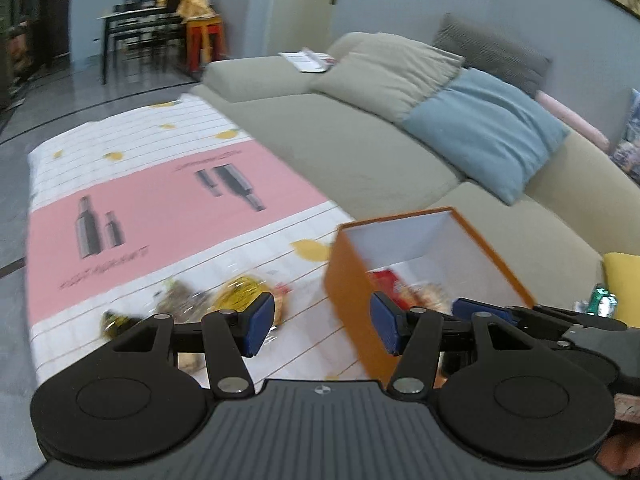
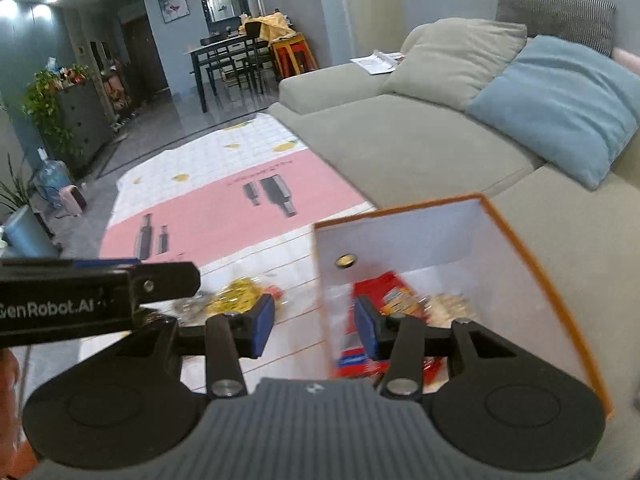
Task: Organize snacks
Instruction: 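Withdraw both tools from the box back over the remaining snacks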
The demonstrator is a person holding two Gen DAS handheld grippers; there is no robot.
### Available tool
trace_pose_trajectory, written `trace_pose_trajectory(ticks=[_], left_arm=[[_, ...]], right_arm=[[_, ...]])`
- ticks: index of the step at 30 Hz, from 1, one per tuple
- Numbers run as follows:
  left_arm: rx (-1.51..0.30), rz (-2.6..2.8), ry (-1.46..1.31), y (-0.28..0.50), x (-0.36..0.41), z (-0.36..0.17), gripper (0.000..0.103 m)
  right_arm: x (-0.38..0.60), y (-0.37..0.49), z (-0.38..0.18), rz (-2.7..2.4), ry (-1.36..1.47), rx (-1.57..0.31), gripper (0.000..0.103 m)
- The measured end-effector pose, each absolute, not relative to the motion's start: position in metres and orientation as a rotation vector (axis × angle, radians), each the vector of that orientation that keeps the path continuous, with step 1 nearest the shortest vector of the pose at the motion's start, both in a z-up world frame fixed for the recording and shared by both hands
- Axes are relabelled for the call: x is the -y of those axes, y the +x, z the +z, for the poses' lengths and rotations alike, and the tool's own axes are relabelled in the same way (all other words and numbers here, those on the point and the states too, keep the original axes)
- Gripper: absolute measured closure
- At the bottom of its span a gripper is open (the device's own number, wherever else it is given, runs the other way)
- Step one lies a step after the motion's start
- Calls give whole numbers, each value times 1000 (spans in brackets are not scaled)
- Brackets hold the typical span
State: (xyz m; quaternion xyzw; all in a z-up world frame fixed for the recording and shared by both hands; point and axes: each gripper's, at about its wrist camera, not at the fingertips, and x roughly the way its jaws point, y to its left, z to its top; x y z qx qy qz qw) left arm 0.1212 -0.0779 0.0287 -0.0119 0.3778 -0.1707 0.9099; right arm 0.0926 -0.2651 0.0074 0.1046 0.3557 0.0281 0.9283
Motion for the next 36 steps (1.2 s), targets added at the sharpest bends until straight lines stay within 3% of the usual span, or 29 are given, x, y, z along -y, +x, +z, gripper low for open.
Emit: trace_pose_trajectory(ticks=[11,20,28,36], left_arm=[[-715,-199,2,92,28,-8,42],[-879,-188,-36,105,-7,-46,41],[-885,-147,-19,113,-25,-67,41],[-888,-196,-138,147,-44,-85,27]], right_arm=[[210,77,-21,123,153,-797,60],[174,89,-46,177,84,-842,60],[153,110,-72,212,48,-898,60],[139,140,-92,242,-11,-892,55]])
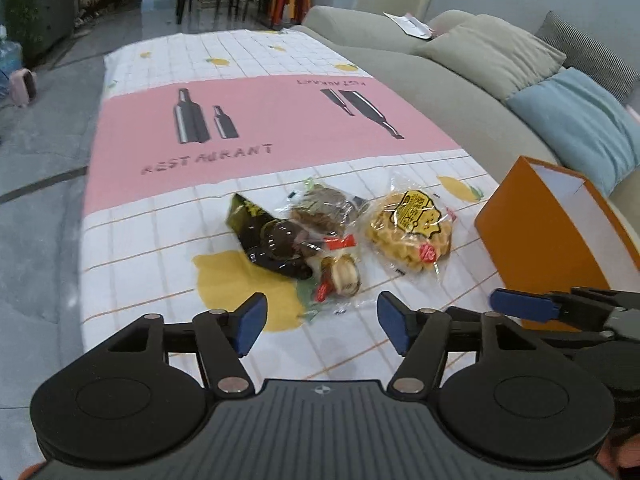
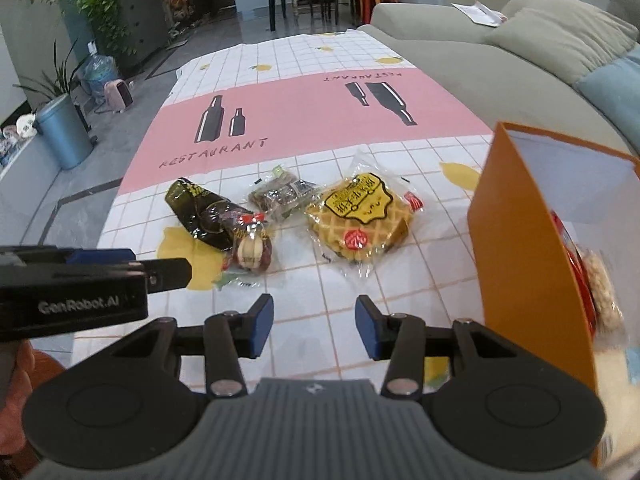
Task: Organize snacks
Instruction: 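Withdraw both tools from the box back over the remaining snacks, then grasp the wrapped sandwich cookie with the left tool while the right tool grasps the waffle cake bag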
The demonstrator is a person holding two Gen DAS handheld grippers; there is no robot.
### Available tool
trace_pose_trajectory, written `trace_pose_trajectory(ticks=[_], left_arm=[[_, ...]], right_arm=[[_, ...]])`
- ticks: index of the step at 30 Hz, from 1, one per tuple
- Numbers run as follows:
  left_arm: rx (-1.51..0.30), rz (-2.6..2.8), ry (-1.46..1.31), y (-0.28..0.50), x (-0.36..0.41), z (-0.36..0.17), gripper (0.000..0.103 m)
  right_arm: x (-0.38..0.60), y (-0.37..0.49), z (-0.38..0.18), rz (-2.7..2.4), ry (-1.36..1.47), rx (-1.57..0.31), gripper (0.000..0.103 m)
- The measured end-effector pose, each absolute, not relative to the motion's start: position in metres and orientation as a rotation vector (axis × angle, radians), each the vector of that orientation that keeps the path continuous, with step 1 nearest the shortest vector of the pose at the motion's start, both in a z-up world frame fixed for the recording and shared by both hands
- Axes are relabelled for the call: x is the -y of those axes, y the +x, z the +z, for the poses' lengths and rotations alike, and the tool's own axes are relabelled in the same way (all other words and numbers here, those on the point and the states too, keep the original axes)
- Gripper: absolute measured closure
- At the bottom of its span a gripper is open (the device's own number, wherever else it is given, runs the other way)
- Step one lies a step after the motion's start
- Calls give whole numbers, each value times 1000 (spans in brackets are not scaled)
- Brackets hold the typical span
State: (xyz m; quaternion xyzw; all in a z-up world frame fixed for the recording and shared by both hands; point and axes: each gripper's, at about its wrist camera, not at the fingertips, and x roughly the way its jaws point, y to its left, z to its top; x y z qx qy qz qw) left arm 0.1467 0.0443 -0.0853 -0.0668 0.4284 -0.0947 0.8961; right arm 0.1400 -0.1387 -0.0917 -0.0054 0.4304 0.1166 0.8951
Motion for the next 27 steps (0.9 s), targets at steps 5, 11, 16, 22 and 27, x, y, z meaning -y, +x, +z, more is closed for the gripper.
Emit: trace_pose_trajectory(ticks=[5,11,16,22,27], left_arm=[[-906,-213,-175,169,-36,-96,27],[-940,-222,-176,192,-23,-114,28],[-983,-220,-171,206,-16,-126,29],[-1030,-202,-167,215,-13,-136,35],[-1040,-200,-177,218,-16,-138,50]], right_arm=[[133,161,-105,223,-93,-882,54],[135,177,-114,205,-162,-869,54],[136,187,-127,206,-189,-882,48],[138,196,-140,196,-167,-906,45],[142,205,-151,191,-132,-928,49]])
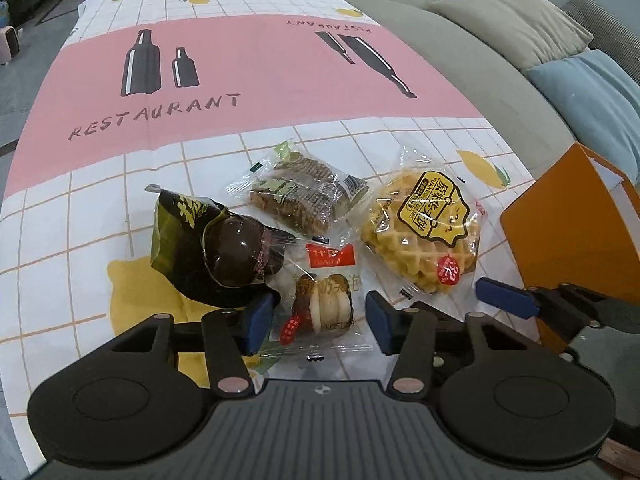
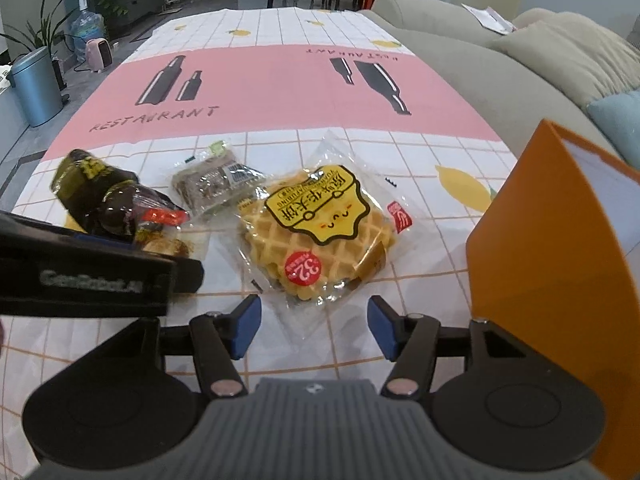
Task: Organize snacks
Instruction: 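Grasp the wrapped sandwich cookie with the left tool while the right tool grasps the waffle cake bag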
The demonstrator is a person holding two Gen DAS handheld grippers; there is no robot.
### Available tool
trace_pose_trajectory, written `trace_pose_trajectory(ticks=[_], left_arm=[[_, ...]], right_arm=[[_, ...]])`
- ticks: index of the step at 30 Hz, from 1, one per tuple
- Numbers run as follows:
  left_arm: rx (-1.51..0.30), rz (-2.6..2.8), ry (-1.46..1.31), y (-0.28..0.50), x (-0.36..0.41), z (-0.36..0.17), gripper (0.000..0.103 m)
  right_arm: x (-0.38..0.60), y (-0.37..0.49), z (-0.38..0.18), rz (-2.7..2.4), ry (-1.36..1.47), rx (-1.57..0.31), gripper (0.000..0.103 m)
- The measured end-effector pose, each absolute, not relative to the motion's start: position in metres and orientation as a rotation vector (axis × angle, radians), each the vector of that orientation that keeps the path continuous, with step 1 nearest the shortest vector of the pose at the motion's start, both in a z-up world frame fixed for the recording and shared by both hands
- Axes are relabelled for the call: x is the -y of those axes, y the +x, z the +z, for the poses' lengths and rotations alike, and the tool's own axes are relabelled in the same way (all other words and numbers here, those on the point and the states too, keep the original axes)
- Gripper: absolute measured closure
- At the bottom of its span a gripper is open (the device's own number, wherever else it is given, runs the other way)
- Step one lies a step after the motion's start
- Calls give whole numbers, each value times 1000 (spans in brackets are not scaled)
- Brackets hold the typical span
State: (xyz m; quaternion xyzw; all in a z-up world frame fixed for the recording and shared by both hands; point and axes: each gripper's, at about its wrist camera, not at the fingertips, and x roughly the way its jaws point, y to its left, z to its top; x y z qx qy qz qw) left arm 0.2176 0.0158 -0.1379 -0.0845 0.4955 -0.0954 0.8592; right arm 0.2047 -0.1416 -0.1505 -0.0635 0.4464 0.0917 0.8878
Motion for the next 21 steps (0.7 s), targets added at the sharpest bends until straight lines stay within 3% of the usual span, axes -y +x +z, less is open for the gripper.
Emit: trace_pose_trajectory(ticks=[2,4,7,13,21], left_arm=[[-1040,-199,-174,217,-16,-138,52],[-1040,-198,-179,217,-16,-138,53],[-1042,-202,-177,217,-15,-137,56],[-1055,-207,-186,211,-15,-134,57],[-1089,-205,-166,183,-19,-127,58]], right_arm=[[144,206,-152,198,-101,-927,58],[143,205,-152,201,-88,-924,74],[138,202,-151,214,-123,-918,85],[138,201,-148,238,-128,-935,96],[135,172,-141,289,-150,-965,100]])
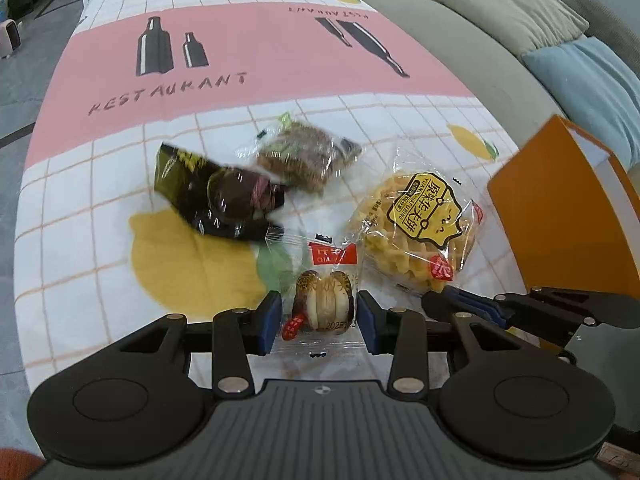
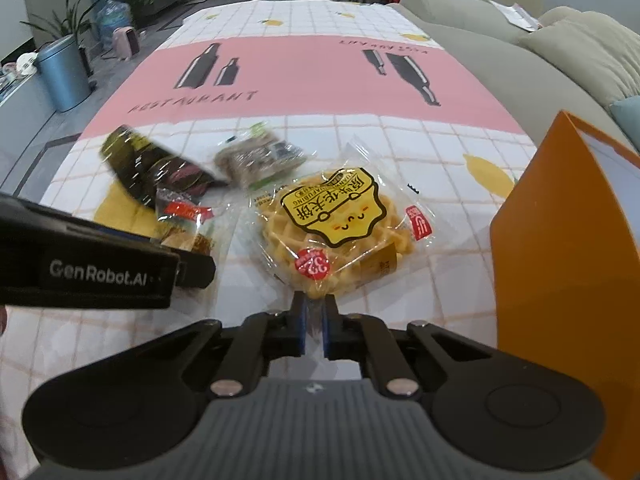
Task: Organize snacks
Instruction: 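Grasp the wrapped sandwich cookie with the left tool while the right tool grasps the waffle cake bag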
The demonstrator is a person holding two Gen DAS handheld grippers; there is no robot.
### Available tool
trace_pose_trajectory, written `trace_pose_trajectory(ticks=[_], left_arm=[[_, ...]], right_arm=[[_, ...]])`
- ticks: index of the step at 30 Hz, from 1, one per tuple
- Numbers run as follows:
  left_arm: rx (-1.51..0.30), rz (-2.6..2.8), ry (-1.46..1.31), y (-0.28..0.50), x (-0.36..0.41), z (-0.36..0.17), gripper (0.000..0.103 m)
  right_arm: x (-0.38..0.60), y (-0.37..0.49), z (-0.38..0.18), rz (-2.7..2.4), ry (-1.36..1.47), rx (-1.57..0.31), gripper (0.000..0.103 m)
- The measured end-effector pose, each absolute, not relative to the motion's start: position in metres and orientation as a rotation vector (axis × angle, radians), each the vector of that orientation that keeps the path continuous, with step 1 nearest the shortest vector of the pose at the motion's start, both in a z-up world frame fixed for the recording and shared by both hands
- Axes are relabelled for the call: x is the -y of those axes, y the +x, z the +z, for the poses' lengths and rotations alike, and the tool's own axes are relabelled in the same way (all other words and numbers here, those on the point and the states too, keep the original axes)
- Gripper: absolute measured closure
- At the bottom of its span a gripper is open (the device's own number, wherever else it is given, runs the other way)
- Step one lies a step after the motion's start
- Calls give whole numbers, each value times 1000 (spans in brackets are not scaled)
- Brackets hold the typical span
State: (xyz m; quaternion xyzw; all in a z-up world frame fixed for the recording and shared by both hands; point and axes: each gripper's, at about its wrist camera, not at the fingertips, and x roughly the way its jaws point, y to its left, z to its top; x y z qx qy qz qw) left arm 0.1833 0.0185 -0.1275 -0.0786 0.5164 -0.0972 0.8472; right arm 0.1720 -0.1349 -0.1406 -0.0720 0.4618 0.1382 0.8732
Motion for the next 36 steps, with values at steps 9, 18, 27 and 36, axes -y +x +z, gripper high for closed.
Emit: trace_pose_trajectory(ticks=[9,18,27,36], left_arm=[[-1151,-211,-156,141,-21,-125,58],[-1158,-193,-103,115,-17,-126,58],[-1151,-156,-115,112,-23,-126,58],[-1148,-156,-125,113,-23,-126,58]], right_arm=[[135,115,-128,362,-197,-999,101],[143,73,-131,385,-214,-1032,99],[142,62,-106,312,-228,-864,45],[133,87,-127,317,-276,-845,33]])
